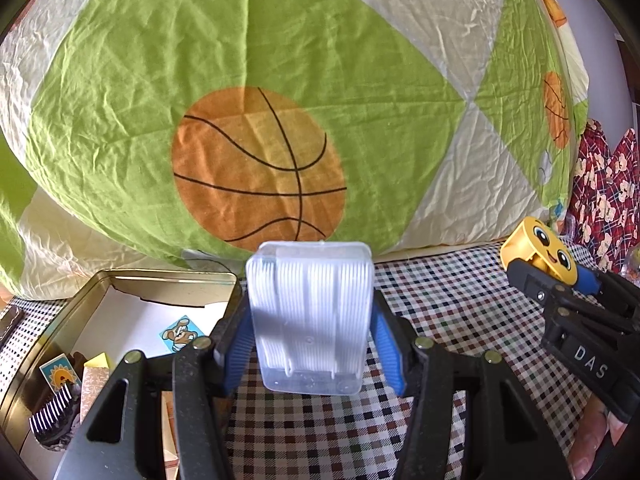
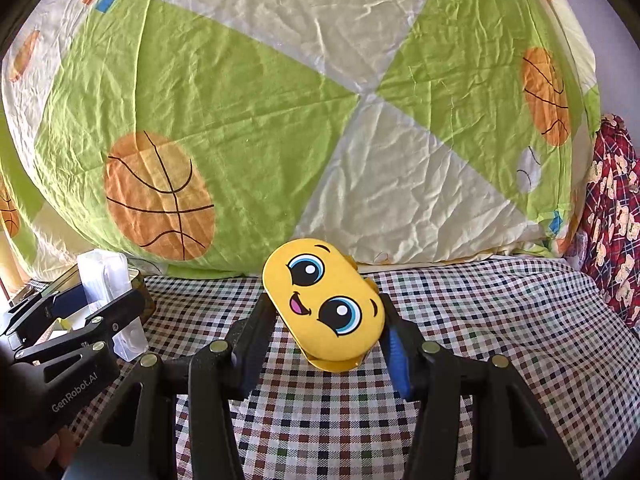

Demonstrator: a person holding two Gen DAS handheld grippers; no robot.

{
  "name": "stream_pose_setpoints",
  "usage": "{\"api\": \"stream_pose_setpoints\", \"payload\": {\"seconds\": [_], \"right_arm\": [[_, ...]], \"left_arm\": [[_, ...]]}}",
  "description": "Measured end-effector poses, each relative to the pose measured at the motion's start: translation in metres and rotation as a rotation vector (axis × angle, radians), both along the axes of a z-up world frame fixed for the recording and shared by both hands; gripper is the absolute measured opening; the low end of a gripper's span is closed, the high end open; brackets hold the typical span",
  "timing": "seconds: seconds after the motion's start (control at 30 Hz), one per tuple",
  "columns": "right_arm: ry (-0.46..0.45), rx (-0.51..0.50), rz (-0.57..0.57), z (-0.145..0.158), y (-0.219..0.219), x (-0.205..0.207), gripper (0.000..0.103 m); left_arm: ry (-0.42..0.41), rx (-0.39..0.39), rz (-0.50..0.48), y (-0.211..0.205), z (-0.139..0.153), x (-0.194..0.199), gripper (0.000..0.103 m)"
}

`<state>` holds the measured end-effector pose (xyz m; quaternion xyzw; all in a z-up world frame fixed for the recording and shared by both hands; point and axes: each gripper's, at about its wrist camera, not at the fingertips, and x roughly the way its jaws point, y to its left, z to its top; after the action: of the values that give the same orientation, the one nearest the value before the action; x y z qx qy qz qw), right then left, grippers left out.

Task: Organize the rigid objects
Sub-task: 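Carry the clear box toward the tin while the right gripper carries the yellow brick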

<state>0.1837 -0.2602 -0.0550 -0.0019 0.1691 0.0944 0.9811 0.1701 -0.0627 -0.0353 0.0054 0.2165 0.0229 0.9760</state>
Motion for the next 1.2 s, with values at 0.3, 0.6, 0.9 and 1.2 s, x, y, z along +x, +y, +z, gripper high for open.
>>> {"api": "stream_pose_setpoints", "payload": {"seconds": [0.3, 0.6, 0.9, 1.2], "right_arm": [[-0.026, 0.005, -0.002, 0.001, 0.0, -0.008, 0.053], [-0.053, 0.012, -0.005, 0.004, -0.002, -0.013, 0.053], [-0.076, 0.007, -0.008, 0.005, 0.0, -0.02, 0.053], [-0.096, 0.005, -0.001, 0.006, 0.002, -0.03, 0.053]], "left_arm": [[-0.039, 0.008, 0.006, 0.001, 0.004, -0.01, 0.054], [-0.07, 0.013, 0.007, 0.002, 0.006, -0.018, 0.054], [-0.09, 0.014, 0.011, 0.003, 0.008, -0.025, 0.054], [-0.126, 0.014, 0.011, 0.005, 0.01, -0.036, 0.054]]}}
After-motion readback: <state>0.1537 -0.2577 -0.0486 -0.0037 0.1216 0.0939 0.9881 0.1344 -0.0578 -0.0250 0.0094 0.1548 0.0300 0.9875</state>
